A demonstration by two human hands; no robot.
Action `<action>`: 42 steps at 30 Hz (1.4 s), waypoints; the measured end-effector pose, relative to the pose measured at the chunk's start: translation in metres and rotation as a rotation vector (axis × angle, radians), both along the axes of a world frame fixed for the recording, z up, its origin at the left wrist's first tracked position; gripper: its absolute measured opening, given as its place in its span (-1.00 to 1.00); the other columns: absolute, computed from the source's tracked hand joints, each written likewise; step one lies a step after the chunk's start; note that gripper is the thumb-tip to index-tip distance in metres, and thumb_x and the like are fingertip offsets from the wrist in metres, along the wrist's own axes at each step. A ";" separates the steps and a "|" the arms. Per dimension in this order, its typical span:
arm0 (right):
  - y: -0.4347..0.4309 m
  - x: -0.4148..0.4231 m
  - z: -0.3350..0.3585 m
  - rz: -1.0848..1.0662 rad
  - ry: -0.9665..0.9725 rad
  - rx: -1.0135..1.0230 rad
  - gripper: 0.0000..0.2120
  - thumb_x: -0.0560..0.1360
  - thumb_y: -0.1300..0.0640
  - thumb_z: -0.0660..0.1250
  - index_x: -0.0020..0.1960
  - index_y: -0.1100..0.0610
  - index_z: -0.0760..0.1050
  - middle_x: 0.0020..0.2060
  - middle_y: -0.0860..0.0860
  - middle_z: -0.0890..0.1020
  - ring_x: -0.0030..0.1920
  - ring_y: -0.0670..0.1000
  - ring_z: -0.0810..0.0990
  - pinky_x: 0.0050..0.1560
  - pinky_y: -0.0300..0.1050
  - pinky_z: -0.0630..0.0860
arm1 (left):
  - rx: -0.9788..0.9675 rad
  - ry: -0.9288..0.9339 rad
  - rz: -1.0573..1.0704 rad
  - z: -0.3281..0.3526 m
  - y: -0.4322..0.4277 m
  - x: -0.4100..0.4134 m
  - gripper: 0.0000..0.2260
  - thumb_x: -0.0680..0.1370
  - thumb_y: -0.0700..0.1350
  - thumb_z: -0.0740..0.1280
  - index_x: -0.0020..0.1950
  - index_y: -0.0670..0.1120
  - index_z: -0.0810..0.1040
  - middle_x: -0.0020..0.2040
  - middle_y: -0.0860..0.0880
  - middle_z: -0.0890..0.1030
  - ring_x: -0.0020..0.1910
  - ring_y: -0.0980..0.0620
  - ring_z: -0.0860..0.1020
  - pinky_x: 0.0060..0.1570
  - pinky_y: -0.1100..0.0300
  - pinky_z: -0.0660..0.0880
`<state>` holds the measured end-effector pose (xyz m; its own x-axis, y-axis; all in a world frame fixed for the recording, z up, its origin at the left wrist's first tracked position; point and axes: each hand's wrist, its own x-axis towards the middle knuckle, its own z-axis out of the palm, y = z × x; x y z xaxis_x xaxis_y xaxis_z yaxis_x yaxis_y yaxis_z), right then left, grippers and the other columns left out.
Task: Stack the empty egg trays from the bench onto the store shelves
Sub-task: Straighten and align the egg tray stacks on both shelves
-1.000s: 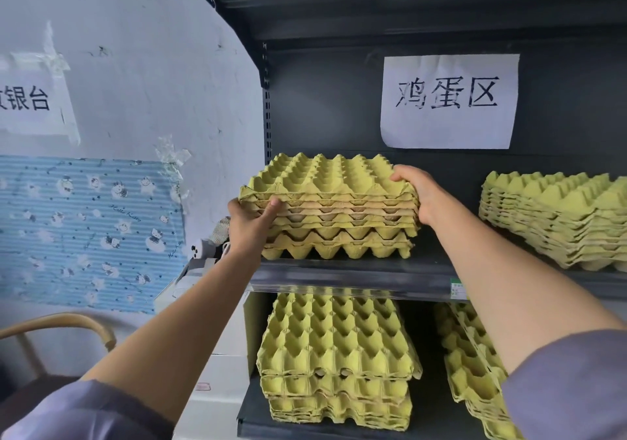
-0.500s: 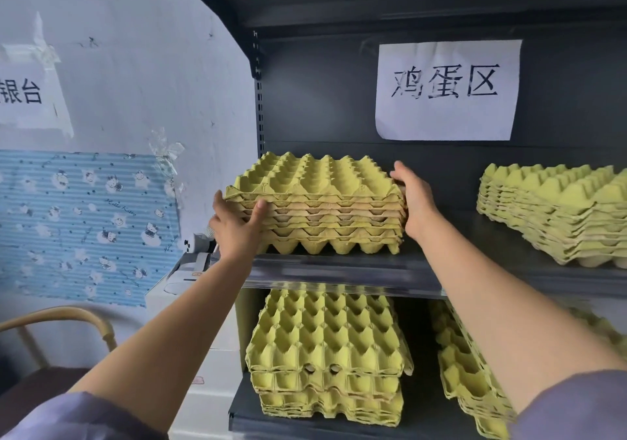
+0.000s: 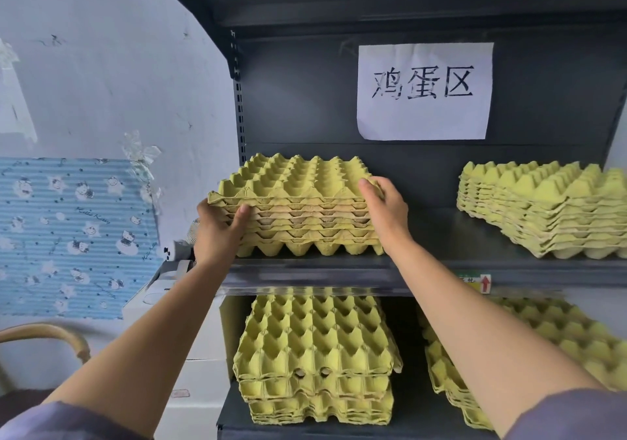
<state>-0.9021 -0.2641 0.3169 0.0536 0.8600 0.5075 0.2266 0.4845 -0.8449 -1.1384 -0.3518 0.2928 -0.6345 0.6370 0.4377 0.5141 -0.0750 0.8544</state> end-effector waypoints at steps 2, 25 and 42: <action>0.001 0.000 0.000 -0.032 -0.004 0.003 -0.55 0.49 -0.23 0.20 0.22 0.04 0.47 0.12 0.01 0.58 0.13 0.04 0.53 0.12 0.01 0.49 | -0.011 0.010 0.001 0.001 0.000 0.001 -0.40 0.50 0.21 0.28 0.34 -0.14 0.19 0.03 -0.06 0.43 -0.02 -0.09 0.42 -0.03 0.03 0.40; -0.021 0.014 0.003 -0.355 -0.353 0.201 -0.54 0.54 -0.17 0.19 0.37 0.00 0.34 0.37 0.02 0.38 0.32 0.10 0.38 0.23 0.14 0.41 | 0.099 0.136 0.101 0.010 -0.015 0.014 -0.39 0.50 0.05 0.35 0.48 -0.01 0.19 0.44 -0.16 0.21 0.38 -0.22 0.23 0.33 -0.12 0.15; -0.113 0.067 -0.091 -0.196 -0.967 0.681 -0.75 0.46 0.08 0.25 0.09 0.11 0.57 0.02 0.05 0.59 0.01 0.13 0.56 -0.06 0.08 0.52 | -0.217 0.763 0.021 -0.058 -0.105 0.074 -0.71 0.53 -0.07 0.31 0.24 -0.06 0.49 0.19 -0.11 0.49 0.20 -0.19 0.40 0.19 -0.04 0.24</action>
